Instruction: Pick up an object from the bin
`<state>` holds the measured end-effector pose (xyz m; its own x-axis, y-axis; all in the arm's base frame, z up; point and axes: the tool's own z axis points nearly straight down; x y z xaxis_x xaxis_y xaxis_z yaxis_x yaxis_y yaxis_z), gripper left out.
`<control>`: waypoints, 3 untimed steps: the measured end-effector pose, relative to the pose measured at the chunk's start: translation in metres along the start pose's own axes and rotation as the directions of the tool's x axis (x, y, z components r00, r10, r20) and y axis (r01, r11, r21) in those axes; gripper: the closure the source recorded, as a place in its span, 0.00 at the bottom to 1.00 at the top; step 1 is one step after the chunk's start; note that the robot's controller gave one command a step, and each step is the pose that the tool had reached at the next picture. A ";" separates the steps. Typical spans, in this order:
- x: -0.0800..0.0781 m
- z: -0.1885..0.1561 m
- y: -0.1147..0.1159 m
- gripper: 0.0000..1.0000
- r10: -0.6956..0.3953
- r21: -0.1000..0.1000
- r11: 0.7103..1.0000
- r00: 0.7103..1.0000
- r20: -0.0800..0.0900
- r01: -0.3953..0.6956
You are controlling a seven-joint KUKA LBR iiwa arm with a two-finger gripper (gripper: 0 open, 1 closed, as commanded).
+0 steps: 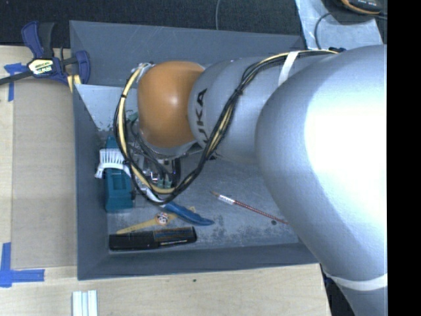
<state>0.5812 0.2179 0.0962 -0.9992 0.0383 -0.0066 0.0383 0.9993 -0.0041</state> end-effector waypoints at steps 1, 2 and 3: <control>0.004 -0.004 -0.043 0.00 -0.064 0.010 0.998 0.998 -0.002 0.064; 0.056 0.028 -0.009 0.00 0.001 -0.004 1.000 1.000 0.002 -0.001; 0.060 0.023 -0.012 1.00 -0.010 0.006 1.000 1.000 0.017 0.010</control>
Offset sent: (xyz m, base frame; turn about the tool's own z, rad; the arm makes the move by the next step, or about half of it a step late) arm -0.0535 -0.0093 -0.0262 0.0047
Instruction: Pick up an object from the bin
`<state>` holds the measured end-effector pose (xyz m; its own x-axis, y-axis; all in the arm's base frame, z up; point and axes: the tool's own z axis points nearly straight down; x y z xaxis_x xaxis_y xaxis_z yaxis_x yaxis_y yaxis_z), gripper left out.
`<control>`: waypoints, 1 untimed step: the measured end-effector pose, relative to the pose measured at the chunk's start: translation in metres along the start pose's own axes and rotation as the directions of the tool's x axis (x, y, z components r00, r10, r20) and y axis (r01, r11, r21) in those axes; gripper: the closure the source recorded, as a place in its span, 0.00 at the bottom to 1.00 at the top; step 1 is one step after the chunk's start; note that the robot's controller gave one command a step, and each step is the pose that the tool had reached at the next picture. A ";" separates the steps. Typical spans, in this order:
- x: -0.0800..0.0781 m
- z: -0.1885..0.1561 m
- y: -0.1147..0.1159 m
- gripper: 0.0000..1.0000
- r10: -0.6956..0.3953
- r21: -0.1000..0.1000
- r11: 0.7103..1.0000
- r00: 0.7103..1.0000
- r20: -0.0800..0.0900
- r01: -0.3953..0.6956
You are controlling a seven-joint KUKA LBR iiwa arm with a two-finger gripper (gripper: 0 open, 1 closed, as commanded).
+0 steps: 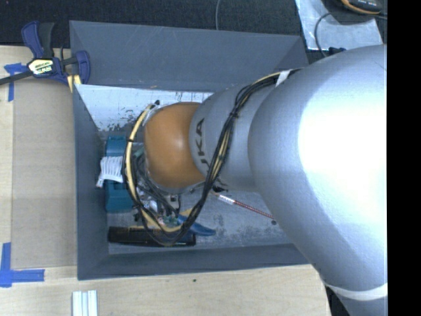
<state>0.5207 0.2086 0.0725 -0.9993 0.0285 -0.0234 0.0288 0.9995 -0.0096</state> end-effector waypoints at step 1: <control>0.000 0.000 0.000 1.00 0.000 0.000 1.000 1.000 0.000 0.000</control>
Offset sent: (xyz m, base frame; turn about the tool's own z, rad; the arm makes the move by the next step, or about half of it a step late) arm -0.0002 -0.0001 0.0505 0.0001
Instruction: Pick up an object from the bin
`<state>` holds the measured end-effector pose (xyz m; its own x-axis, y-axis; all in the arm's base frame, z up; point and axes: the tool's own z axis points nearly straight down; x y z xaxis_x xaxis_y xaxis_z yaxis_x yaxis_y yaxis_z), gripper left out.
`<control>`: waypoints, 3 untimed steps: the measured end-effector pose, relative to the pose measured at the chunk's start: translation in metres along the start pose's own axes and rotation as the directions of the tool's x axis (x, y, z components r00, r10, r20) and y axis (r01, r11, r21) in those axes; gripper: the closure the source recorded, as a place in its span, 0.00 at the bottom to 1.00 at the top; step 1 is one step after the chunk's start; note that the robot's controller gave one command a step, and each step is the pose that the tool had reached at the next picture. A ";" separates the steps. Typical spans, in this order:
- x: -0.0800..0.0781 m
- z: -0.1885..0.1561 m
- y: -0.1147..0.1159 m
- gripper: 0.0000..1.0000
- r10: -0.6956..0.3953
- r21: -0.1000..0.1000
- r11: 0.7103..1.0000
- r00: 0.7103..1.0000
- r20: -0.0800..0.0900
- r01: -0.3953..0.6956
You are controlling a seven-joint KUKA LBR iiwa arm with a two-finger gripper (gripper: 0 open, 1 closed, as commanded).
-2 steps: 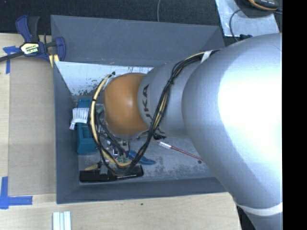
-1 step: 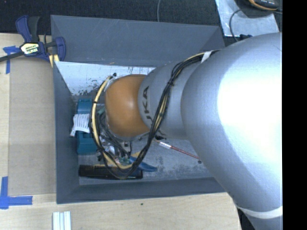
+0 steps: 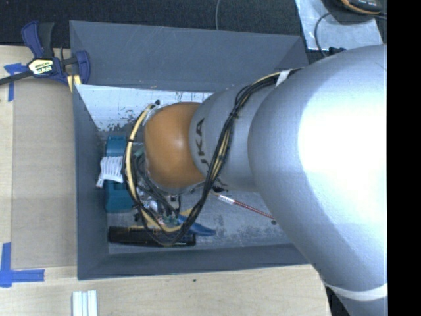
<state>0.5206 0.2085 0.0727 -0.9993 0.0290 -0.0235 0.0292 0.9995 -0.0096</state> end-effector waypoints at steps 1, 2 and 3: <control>0.002 -0.020 -0.001 1.00 -0.001 0.001 1.000 1.000 -0.006 0.001; 0.001 -0.077 -0.001 1.00 0.000 0.002 1.000 1.000 -0.008 0.000; -0.001 -0.110 -0.001 1.00 -0.001 -0.001 1.000 1.000 -0.002 0.001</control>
Offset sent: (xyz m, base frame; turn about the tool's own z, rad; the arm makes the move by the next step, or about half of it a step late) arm -0.0024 -0.0004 0.1034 -0.0007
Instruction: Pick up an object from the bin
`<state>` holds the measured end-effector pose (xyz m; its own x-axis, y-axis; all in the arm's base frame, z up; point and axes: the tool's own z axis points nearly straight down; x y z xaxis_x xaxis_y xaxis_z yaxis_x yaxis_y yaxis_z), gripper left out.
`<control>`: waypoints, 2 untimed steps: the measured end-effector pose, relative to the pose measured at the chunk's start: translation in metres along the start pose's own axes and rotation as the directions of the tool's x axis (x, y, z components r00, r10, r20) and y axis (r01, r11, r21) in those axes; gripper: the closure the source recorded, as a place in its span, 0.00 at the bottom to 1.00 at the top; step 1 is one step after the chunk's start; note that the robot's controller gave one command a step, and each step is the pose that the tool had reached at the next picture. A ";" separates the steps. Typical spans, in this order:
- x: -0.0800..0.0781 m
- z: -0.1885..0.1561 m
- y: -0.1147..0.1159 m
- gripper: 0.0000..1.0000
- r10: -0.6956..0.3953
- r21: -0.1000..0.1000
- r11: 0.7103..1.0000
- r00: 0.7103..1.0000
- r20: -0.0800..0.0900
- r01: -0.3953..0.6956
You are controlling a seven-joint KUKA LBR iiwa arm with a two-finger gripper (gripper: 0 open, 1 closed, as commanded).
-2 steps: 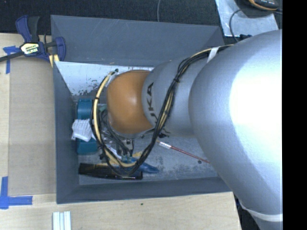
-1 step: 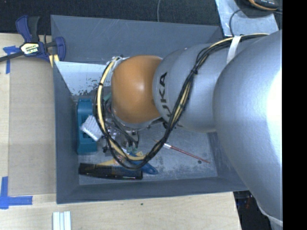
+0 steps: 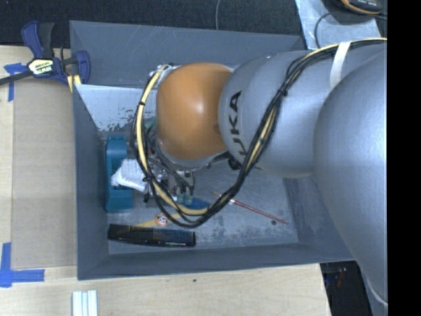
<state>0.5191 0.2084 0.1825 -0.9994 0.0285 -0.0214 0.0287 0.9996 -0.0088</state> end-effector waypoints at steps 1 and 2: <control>-0.001 -0.039 -0.001 1.00 0.001 0.000 1.000 1.000 -0.002 -0.001; -0.002 -0.054 -0.001 1.00 0.002 -0.001 1.000 1.000 0.001 -0.002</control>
Offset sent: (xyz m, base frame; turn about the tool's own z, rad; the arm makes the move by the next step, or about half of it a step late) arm -0.0006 -0.0005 0.0523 0.0006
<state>0.5198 0.2077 0.2365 -0.9993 0.0301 -0.0225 0.0303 0.9995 -0.0080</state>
